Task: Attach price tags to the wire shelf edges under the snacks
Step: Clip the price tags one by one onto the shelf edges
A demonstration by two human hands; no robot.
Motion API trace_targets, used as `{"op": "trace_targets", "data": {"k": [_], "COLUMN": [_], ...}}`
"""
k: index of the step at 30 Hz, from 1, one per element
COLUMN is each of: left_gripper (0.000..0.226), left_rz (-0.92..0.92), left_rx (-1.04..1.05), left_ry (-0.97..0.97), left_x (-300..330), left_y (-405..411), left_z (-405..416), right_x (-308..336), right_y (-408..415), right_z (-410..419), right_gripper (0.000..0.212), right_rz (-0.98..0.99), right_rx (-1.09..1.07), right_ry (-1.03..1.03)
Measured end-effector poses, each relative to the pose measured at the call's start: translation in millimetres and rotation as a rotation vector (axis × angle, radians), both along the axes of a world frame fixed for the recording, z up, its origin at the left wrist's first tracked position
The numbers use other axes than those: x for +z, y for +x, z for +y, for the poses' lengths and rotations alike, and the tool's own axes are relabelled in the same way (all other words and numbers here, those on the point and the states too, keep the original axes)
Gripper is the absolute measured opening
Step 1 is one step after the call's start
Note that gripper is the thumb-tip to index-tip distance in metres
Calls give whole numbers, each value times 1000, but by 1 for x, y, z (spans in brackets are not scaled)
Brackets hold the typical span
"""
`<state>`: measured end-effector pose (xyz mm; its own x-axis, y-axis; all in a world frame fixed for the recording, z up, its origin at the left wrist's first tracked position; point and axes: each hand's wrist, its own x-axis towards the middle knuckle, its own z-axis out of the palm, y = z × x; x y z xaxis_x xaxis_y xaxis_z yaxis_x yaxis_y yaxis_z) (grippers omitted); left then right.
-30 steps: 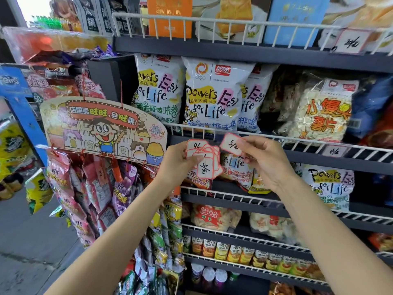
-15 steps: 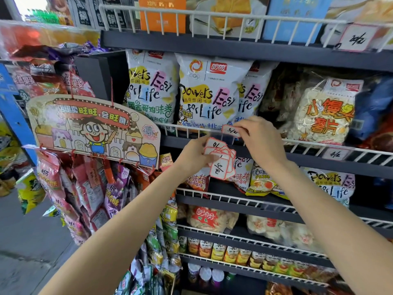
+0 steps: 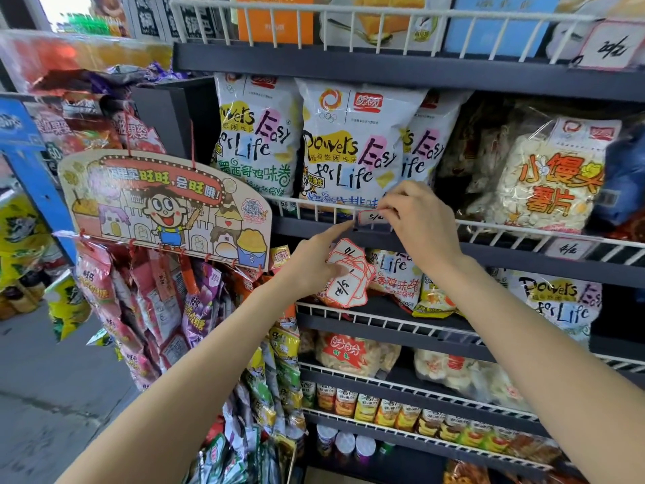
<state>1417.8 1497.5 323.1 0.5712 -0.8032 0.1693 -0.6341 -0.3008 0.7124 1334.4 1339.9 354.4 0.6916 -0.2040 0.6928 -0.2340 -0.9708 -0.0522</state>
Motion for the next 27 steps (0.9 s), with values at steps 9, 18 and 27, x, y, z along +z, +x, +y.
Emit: {"op": "trace_targets", "data": {"k": [9, 18, 27], "left_gripper": [78, 79, 80], "left_rz": [-78, -72, -68], "left_rx": [9, 0, -10], "left_ry": [71, 75, 64], "left_x": [0, 1, 2], "left_y": [7, 7, 5], "left_z": [-1, -2, -2], "right_x": [-8, -22, -21], "right_y": [4, -4, -3], "right_z": [0, 6, 11], "right_gripper": [13, 25, 29], "right_rz": [29, 8, 41], "right_rx": [-72, -113, -139], "right_ry": [-64, -101, -129]}}
